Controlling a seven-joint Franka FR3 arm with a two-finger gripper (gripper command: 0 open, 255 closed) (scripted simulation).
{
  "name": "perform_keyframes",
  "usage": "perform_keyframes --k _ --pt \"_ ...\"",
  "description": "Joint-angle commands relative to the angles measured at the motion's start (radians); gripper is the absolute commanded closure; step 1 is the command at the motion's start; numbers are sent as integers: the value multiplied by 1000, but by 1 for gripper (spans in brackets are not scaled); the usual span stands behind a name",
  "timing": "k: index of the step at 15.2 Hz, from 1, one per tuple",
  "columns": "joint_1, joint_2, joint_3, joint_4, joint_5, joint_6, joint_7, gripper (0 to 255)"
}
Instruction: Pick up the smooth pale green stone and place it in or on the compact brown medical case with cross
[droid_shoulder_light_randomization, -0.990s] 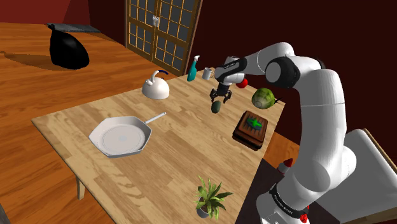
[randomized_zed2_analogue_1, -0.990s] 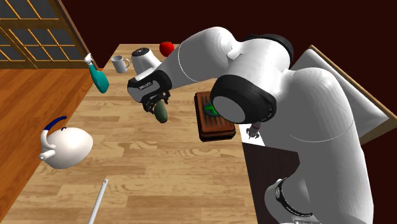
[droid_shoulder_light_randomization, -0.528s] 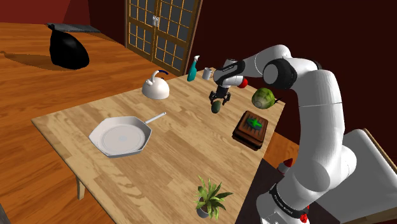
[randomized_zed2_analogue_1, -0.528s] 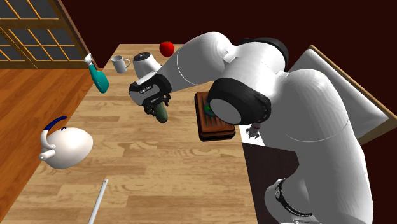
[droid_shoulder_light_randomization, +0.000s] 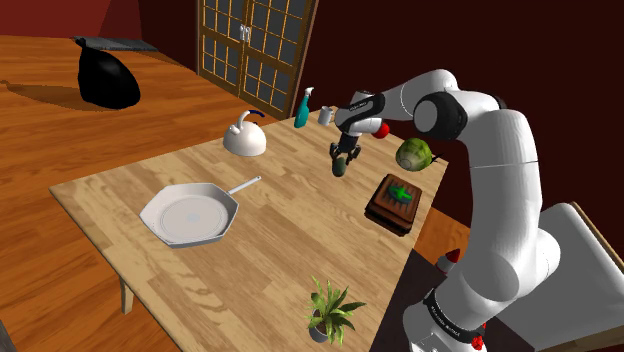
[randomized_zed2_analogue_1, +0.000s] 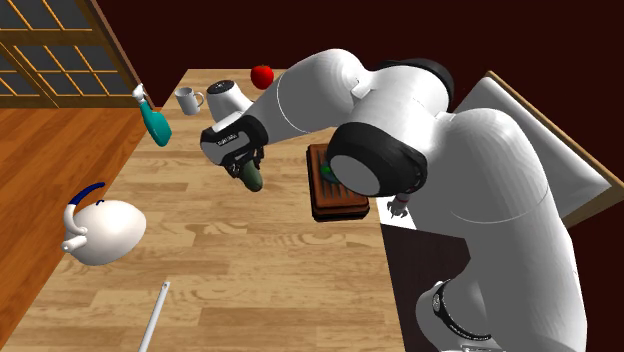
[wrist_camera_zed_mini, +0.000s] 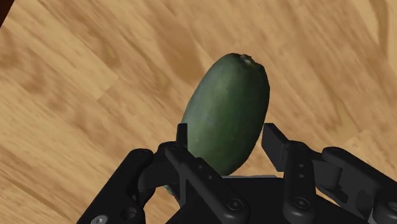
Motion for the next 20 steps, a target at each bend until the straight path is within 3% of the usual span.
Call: perform_keyframes --k 1,13,14,17,20 --pt "-3 12 -2 1 -1 -1 1 255" --pt "2 -45 -11 -3 -11 -53 1 255" --pt "2 -45 -11 -3 -11 -53 1 0" --pt "25 -117 -9 -190 -1 82 16 0" --pt "20 -88 -4 -186 6 107 12 0"
